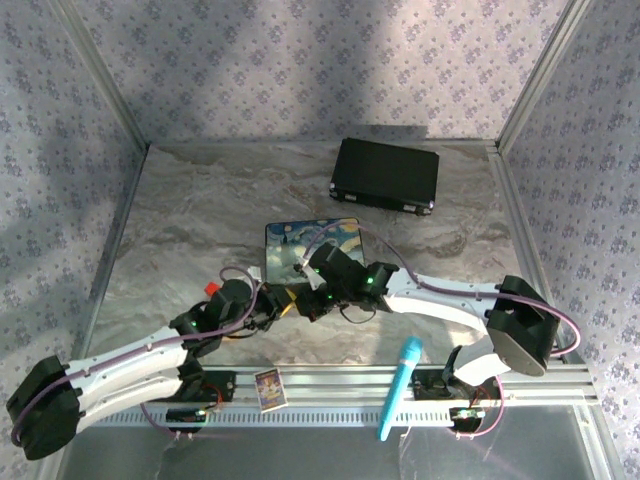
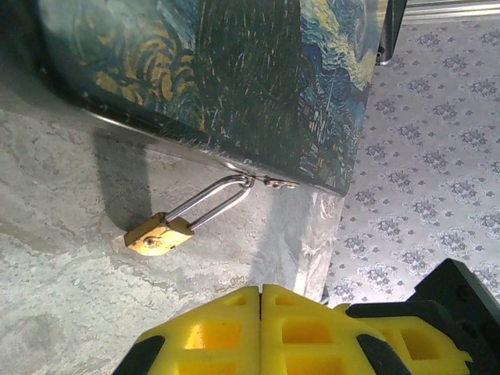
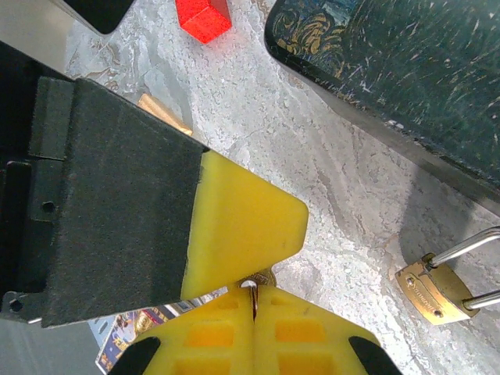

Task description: Unlock a padlock with a key

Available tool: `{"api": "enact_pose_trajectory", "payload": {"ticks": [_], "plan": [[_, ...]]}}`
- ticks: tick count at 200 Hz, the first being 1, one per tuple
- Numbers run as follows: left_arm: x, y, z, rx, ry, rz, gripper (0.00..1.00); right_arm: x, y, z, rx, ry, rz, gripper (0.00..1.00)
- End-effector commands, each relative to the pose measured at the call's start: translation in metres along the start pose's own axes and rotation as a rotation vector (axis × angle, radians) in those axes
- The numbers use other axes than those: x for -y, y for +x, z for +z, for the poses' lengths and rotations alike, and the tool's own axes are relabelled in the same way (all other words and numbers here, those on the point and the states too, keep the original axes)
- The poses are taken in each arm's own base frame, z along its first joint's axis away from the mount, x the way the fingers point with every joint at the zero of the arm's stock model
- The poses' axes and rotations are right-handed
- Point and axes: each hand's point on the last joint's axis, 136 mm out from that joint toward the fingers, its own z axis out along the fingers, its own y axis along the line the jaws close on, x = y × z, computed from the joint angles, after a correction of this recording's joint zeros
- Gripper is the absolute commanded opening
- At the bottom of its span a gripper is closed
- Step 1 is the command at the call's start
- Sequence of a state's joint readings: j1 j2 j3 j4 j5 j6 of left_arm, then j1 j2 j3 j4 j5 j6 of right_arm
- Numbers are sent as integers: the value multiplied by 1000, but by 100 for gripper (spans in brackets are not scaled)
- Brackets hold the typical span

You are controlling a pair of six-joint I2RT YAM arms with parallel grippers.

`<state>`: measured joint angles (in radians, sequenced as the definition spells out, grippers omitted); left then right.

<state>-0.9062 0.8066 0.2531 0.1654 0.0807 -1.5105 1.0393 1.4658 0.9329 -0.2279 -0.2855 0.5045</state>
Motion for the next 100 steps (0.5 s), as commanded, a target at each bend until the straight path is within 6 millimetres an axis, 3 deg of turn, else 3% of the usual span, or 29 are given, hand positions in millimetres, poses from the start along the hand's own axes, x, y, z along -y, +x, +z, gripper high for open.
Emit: {"api": "enact_pose_trajectory", "payload": {"ticks": [1, 42, 56, 77, 100], "plan": [[7, 3, -1, -11, 7, 34, 0, 8, 8, -4, -14, 27, 15, 0], [14, -2, 0, 20, 26, 48, 0, 15, 7, -6, 7, 33, 46, 1], [24, -9, -2, 60, 68, 64, 0, 7, 2, -9, 41, -36, 61, 16], [44, -17, -6, 113, 139, 109, 0, -6, -12, -22, 132, -153, 79, 55], [63, -22, -9, 148, 217, 142, 0, -15, -32, -48, 251, -280, 112, 64]]}}
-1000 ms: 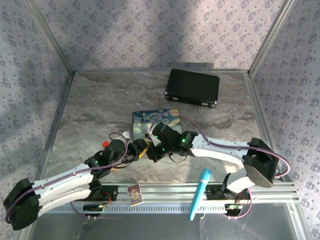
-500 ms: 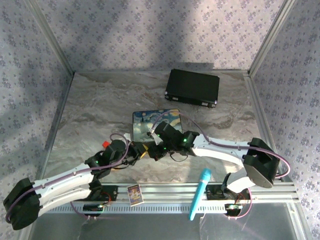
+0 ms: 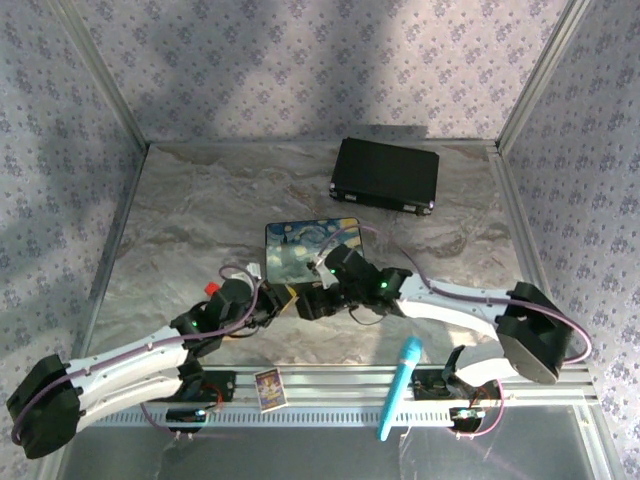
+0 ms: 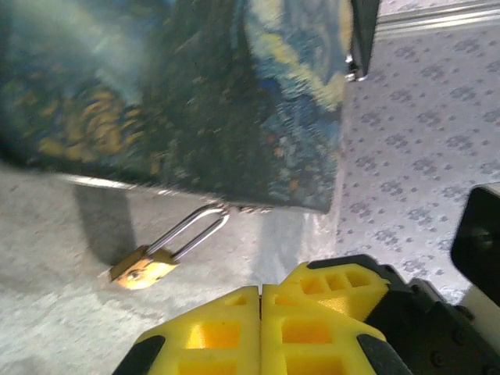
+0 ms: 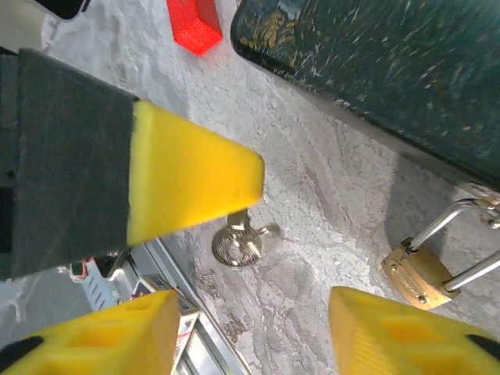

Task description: Unlock a padlock with a key

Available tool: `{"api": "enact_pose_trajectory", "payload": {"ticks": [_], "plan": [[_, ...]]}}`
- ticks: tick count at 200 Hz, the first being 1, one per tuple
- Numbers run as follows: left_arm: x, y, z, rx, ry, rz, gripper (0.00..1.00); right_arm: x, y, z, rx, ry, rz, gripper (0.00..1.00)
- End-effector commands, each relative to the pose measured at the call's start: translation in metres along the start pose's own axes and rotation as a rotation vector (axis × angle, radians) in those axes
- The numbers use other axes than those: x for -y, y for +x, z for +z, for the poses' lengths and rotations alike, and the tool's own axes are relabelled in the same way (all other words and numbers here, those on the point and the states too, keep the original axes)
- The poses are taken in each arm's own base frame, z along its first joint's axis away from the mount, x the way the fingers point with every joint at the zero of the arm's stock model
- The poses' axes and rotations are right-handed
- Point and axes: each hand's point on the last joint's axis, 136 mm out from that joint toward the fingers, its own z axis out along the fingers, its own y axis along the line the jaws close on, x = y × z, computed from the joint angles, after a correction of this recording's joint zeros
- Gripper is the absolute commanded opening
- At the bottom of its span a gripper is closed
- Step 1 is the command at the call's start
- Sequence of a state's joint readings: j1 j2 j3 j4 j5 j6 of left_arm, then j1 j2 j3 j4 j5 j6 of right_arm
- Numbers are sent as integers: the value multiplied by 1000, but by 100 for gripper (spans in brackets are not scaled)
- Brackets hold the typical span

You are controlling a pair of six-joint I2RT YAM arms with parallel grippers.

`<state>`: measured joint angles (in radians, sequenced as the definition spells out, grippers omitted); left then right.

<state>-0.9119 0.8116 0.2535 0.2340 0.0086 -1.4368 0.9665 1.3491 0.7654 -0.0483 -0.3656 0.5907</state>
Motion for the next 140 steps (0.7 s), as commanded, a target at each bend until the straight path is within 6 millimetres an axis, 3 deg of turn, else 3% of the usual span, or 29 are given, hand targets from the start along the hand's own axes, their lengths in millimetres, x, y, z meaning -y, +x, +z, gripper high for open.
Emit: {"api": "enact_pose_trajectory", "payload": {"ticks": [1, 68, 96, 140], "plan": [[48, -15, -5, 81, 162, 61, 0, -32, -32, -25, 143, -193, 22, 64], [108, -16, -23, 102, 445, 118, 0, -46, -63, -48, 266, -374, 75, 58], [111, -15, -26, 100, 469, 104, 0, -49, -72, -58, 300, -421, 76, 42], [104, -18, -27, 120, 448, 94, 0, -46, -71, -56, 289, -427, 89, 21]]}}
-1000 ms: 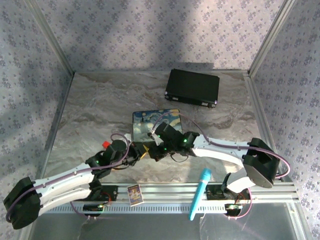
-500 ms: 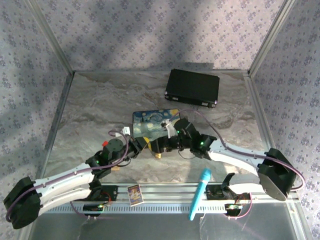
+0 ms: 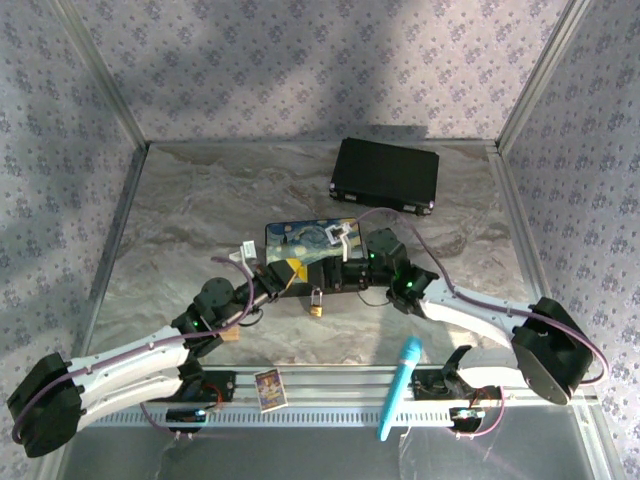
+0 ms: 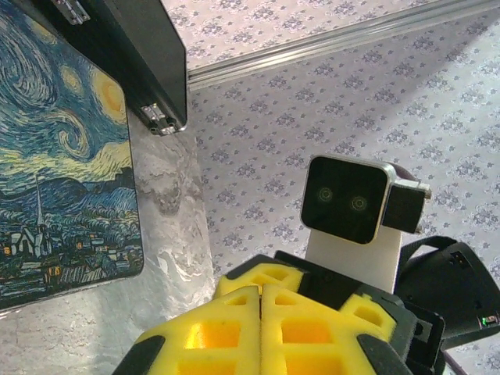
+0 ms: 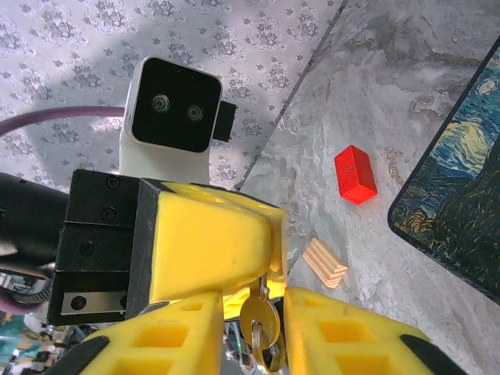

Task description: Unlock a padlock with a key

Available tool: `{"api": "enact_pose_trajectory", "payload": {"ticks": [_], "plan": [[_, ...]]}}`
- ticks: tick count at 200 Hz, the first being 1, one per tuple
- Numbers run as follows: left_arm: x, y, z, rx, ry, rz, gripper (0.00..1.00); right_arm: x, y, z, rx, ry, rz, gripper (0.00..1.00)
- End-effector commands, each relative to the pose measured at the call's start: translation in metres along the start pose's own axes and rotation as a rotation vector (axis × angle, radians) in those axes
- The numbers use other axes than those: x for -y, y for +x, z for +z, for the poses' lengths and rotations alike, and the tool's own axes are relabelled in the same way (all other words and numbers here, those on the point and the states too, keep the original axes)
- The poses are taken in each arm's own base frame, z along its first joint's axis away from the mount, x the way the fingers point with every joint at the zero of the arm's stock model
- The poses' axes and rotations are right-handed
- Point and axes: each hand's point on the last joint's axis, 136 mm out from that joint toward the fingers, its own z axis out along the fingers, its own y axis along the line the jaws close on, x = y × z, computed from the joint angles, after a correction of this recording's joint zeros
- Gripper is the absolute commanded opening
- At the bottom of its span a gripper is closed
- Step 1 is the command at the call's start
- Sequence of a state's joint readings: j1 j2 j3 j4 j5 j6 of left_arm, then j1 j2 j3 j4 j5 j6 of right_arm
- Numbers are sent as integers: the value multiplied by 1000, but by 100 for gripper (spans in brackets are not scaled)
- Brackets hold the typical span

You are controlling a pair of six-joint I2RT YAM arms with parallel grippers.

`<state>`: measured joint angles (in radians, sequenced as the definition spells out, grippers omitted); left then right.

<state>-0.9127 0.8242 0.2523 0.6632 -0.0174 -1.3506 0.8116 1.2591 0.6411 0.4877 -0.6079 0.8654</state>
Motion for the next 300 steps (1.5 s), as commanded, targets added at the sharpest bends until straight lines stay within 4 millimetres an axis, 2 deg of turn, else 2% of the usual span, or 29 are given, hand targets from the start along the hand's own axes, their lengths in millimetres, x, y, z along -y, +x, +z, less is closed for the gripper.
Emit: {"api": "enact_pose_trajectory", "payload": {"ticks": [1, 57, 86, 98, 108, 112, 119, 126, 138, 147, 162, 167, 197, 219, 266, 300], "plan": [[8, -2, -5, 21, 41, 14, 0, -5, 1, 0, -4, -39, -2, 20], [-2, -3, -7, 27, 6, 11, 0, 2, 2, -6, 16, -32, 13, 2], [-10, -2, -7, 21, -36, 25, 1, 10, 3, -13, 23, -7, 25, 0], [-17, -4, -8, 30, -83, 44, 29, 15, 7, -16, 13, 18, 25, 0], [-24, -6, -11, 41, -129, 68, 63, 22, 12, -20, -2, 58, 30, 0], [-26, -8, -12, 50, -147, 77, 74, 26, 14, -22, -7, 78, 32, 0], [-31, -10, -16, 60, -179, 100, 87, 34, 19, -26, -19, 124, 37, 0], [-38, -12, -19, 64, -223, 129, 92, 42, 24, -32, -29, 167, 40, 0], [-56, -13, -29, 56, -357, 203, 92, 54, 31, -41, -36, 228, 53, 0], [-63, -12, -33, 45, -414, 254, 92, 64, 38, -49, -42, 274, 61, 0], [-72, -3, -30, -16, -438, 310, 69, 81, 48, -61, -50, 353, 75, 0], [-75, 1, -28, -48, -448, 333, 65, 85, 51, -64, -56, 375, 80, 0], [-98, 36, -9, -270, -526, 431, 67, 100, 64, -79, -62, 431, 101, 0], [-113, 52, 5, -324, -529, 452, 68, 107, 68, -88, -39, 441, 124, 0], [-135, 64, 33, -342, -586, 581, 67, 124, 79, -99, -39, 486, 166, 0], [-160, 65, 39, -326, -645, 647, 66, 131, 85, -100, -40, 496, 182, 0]]}}
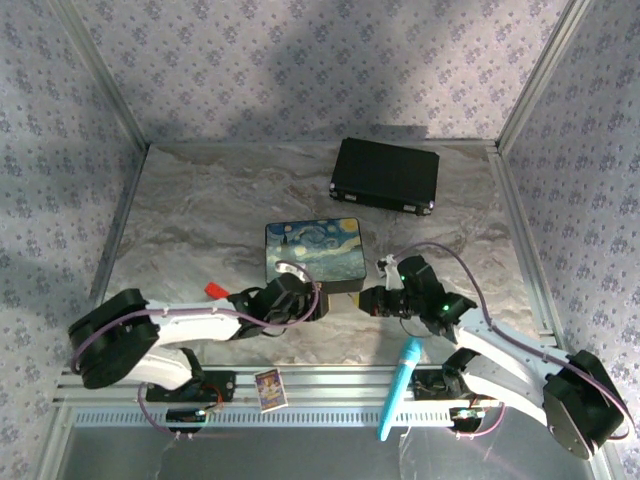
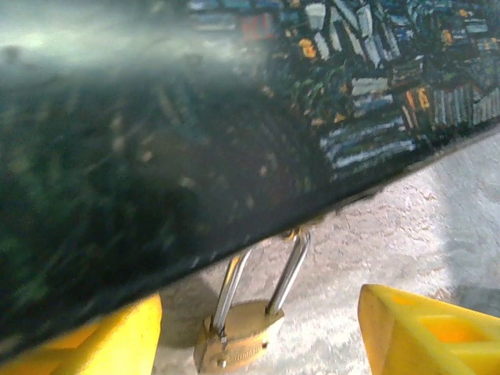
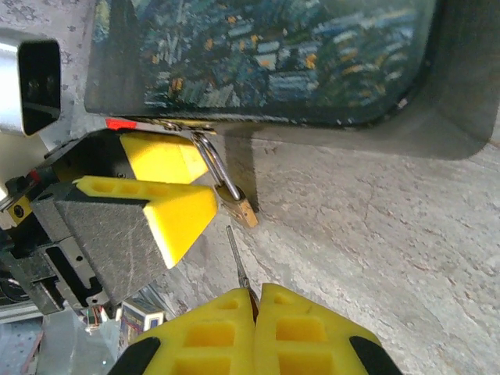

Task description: Unlock a padlock with a key

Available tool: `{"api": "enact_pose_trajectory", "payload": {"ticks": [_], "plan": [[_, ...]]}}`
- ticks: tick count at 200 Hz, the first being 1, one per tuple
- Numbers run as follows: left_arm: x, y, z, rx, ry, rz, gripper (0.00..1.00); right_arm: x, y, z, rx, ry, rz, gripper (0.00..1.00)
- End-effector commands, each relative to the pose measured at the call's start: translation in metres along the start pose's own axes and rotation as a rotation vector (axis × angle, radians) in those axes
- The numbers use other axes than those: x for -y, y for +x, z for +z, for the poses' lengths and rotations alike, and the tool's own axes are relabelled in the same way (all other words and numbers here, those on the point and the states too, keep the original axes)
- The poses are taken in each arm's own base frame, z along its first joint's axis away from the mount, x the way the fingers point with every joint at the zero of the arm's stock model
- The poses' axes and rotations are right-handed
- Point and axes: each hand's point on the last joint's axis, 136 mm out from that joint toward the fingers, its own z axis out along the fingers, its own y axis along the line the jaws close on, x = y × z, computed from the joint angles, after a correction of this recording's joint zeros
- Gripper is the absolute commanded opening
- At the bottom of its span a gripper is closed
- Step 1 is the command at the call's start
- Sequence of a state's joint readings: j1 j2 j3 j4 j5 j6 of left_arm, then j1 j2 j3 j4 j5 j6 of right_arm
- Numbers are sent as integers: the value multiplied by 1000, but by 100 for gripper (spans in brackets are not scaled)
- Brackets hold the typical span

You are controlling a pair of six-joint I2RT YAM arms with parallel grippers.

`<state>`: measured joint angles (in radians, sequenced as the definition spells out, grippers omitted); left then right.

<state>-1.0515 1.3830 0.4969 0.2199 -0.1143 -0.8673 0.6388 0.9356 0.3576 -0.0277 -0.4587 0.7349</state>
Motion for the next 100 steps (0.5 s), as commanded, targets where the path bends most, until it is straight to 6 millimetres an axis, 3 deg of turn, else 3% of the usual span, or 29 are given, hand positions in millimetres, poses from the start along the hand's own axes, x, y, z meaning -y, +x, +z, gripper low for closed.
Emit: {"api": "enact_pose_trajectory", "payload": {"ticks": [1, 60, 100], "plan": [[5, -12, 10, 72, -17, 62, 66, 9, 4, 0, 0, 21, 4, 0], [10, 6, 15, 65, -81, 111, 36, 18, 8, 3, 9, 39, 27, 0], [8, 5, 16, 94, -78, 4, 13, 13, 10, 10, -14, 0, 47, 0]]}}
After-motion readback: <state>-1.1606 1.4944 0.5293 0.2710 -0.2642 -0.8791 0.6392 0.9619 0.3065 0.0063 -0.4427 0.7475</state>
